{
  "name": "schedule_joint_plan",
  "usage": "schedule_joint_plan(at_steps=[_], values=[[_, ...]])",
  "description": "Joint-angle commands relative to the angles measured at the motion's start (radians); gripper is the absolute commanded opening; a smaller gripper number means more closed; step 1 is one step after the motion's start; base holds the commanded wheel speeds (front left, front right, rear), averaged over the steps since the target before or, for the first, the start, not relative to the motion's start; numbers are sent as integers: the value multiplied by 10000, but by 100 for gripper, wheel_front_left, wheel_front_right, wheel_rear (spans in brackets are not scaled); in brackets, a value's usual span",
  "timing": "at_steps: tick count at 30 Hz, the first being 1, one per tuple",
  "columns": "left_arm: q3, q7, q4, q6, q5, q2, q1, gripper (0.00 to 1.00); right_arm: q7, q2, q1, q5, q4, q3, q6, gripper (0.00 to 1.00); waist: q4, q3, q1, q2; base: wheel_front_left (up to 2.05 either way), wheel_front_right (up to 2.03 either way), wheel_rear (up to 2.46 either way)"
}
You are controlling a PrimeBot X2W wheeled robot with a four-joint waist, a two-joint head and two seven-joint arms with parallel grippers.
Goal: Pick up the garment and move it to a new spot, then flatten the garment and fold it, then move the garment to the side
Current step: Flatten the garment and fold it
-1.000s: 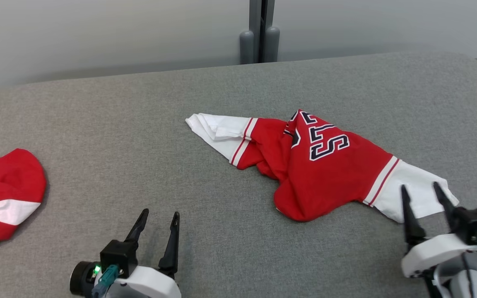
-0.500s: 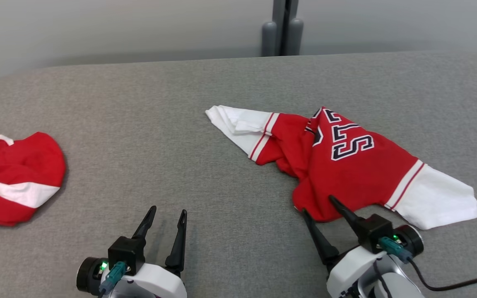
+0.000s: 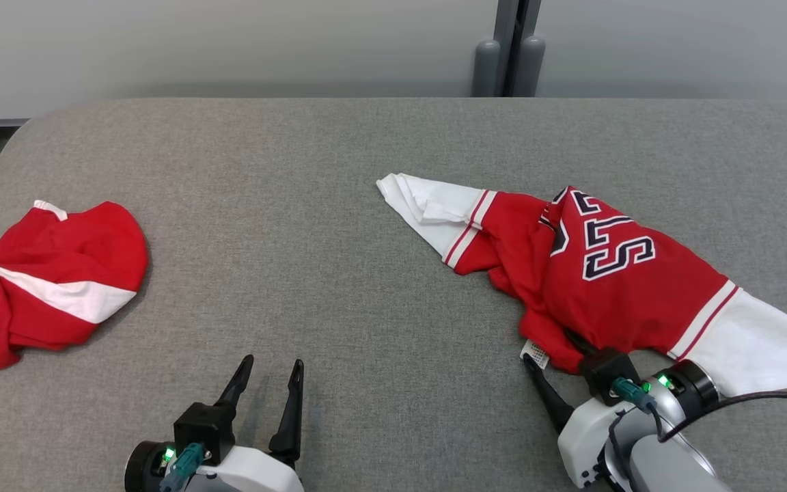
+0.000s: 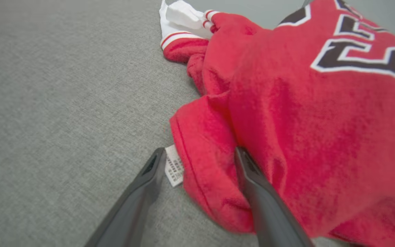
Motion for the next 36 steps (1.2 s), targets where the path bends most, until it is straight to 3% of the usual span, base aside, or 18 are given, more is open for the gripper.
schedule_joint_plan(at_steps=[1, 2, 3, 6, 10, 15, 19, 20, 21, 22, 27, 36], values=[[7, -2, 19, 42, -21, 37, 20, 100, 1, 4, -64, -90, 234, -55, -3, 85, 19, -13, 0, 0, 0, 0, 0], [-1, -2, 34, 50, -63, 40, 31, 100, 13, 55, -136, -134, 552, 14, -3, 27, 40, -40, 0, 0, 0, 0, 0], [3, -2, 41, 53, -74, 40, 39, 100, 12, 82, -156, -1, 541, 34, -3, 0, 46, -57, 0, 0, 0, 0, 0], [20, -2, 42, 57, -66, 39, 62, 100, -2, 179, -316, 408, -382, 326, -1, 0, 33, -110, 0, 0, 0, 0, 0], [114, -2, 139, 2, 18, 39, 219, 100, -2, 166, -407, 1361, -2815, 1305, -1, 0, -37, -366, 0, 0, 0, 0, 0], [217, -3, 248, -68, 128, 37, 360, 100, 1, -272, -296, 2332, -5075, 1594, -3, 0, -61, -680, 0, 0, 0, 0, 0], [217, -2, 300, -127, 190, 39, 468, 100, 3, -485, 153, 2853, -5227, 1252, -3, 0, 30, -831, 0, 0, 0, 0, 0], [191, -3, 296, -133, 180, 39, 491, 100, 3, -613, 273, 2783, -4820, 1255, 0, 4, 62, -840, 0, 0, 0, 0, 0], [177, -2, 288, -132, 169, 42, 520, 100, 3, -661, 463, 2794, -4152, 1278, -4, 44, 90, -850, 0, 0, 0, 0, 0], [164, -2, 277, -115, 152, 39, 545, 100, -3, -553, 448, 2961, -3857, 1197, -3, 100, 110, -844, 0, 0, 0, 0, 0], [199, -2, 228, -58, 99, 40, 579, 100, 0, -445, 375, 2907, -2400, 857, -3, 100, 76, -731, 0, 0, 0, 0, 0], [-80, -3, 109, -196, 30, 39, 306, 100, 1, -328, 948, 2772, -3142, -468, -3, 100, -619, -744, 0, 0, 0, 0, 0]])
